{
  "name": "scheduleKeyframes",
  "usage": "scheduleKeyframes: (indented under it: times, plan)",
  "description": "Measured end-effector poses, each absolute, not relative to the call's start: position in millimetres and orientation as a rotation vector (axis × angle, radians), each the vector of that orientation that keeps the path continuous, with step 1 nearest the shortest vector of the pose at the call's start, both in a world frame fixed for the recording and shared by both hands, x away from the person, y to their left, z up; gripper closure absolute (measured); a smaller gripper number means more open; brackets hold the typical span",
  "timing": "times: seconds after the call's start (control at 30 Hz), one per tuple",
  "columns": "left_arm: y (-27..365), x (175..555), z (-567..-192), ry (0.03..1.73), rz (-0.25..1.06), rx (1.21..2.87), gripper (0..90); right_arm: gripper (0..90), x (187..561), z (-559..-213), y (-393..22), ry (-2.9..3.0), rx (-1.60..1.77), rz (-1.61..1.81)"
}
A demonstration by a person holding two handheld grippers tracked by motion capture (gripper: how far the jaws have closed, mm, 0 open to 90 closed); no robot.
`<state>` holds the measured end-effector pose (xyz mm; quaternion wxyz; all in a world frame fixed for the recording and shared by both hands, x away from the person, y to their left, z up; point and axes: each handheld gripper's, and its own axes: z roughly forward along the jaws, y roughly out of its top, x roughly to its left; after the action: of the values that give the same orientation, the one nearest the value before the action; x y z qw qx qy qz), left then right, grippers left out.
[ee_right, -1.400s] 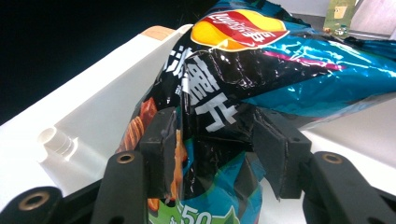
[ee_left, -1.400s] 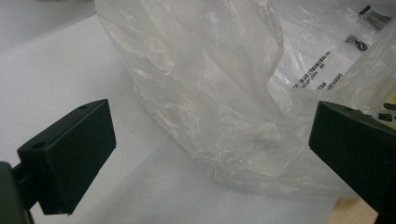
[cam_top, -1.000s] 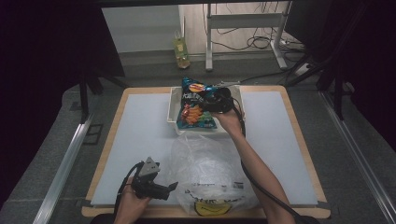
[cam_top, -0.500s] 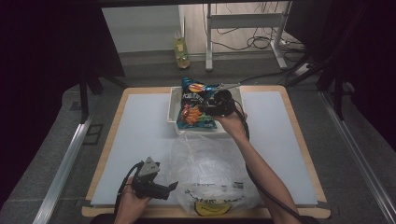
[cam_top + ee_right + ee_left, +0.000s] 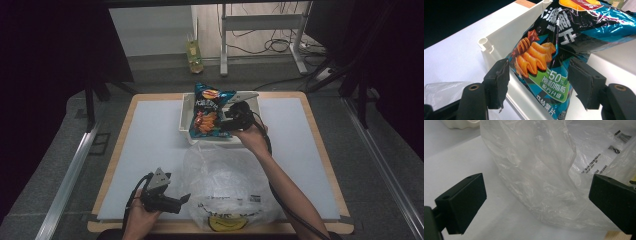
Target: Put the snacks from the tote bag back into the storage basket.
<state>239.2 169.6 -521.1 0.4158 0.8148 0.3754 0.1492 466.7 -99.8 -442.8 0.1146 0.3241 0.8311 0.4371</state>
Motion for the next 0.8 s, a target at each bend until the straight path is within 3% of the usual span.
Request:
scheduleKeyframes:
  times: [0.8]
  plan:
    - [171,239,-520,0.93,0.377,2.028,1.3,27.7,436,-436,-101,2.478,0.841,1.254]
